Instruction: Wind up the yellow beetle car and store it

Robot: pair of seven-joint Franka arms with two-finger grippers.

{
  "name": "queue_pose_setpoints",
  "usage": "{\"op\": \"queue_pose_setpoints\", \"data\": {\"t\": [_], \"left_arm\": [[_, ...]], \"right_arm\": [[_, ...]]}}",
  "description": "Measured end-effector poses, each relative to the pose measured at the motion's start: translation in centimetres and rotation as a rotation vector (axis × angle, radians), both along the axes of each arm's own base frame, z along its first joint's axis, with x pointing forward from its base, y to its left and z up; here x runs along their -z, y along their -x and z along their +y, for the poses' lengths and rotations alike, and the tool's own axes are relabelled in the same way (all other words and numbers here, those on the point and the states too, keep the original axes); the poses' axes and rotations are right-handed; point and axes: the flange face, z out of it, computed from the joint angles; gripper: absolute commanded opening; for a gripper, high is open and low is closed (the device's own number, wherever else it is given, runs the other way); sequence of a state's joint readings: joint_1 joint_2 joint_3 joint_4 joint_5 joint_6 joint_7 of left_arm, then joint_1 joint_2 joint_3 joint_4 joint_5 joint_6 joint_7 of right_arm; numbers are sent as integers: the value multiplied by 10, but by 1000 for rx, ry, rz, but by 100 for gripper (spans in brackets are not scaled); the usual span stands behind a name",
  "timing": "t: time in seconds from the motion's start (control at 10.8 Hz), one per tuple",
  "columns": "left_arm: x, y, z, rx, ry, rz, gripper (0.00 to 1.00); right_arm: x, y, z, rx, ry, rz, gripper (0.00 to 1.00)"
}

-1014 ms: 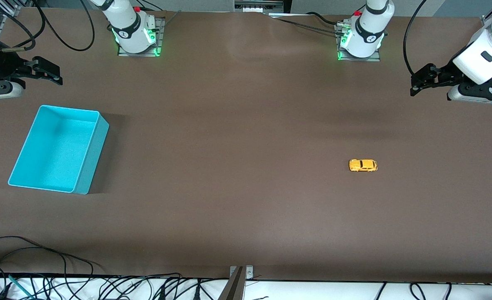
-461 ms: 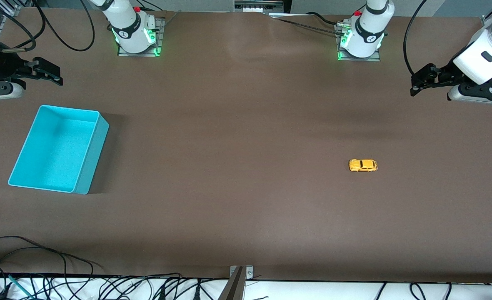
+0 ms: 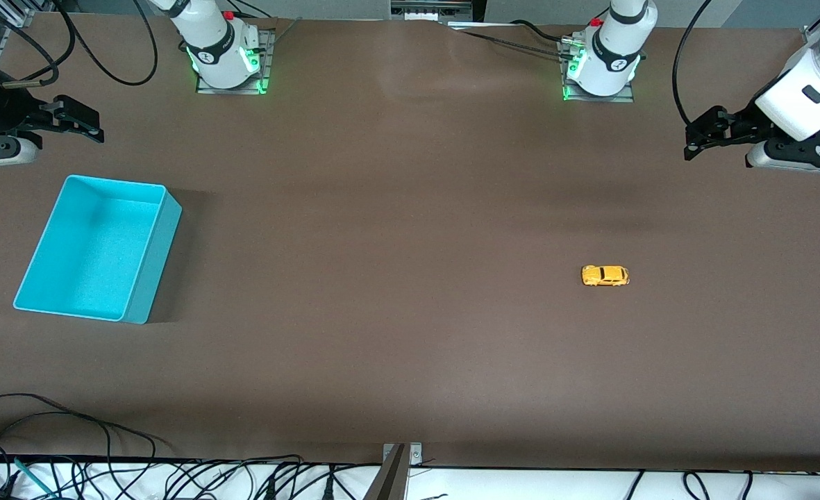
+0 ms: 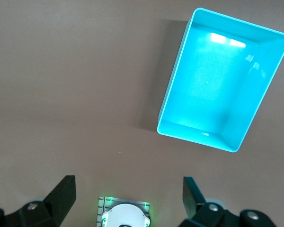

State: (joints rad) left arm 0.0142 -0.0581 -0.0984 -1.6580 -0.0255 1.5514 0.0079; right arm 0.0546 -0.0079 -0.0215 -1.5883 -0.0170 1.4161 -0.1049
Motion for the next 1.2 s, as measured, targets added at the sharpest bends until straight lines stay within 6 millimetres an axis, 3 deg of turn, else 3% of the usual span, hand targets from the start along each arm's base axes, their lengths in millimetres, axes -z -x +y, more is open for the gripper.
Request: {"op": "queue_pose_setpoints", "data": {"t": [0.65, 1.2], "left_arm": [[8, -4, 2, 47, -11, 17, 100], [60, -36, 2, 265, 8, 39, 100]], "right_arm": [[0, 0, 0, 0, 0, 0, 100], [1, -1, 0, 0, 0, 1, 100]]}}
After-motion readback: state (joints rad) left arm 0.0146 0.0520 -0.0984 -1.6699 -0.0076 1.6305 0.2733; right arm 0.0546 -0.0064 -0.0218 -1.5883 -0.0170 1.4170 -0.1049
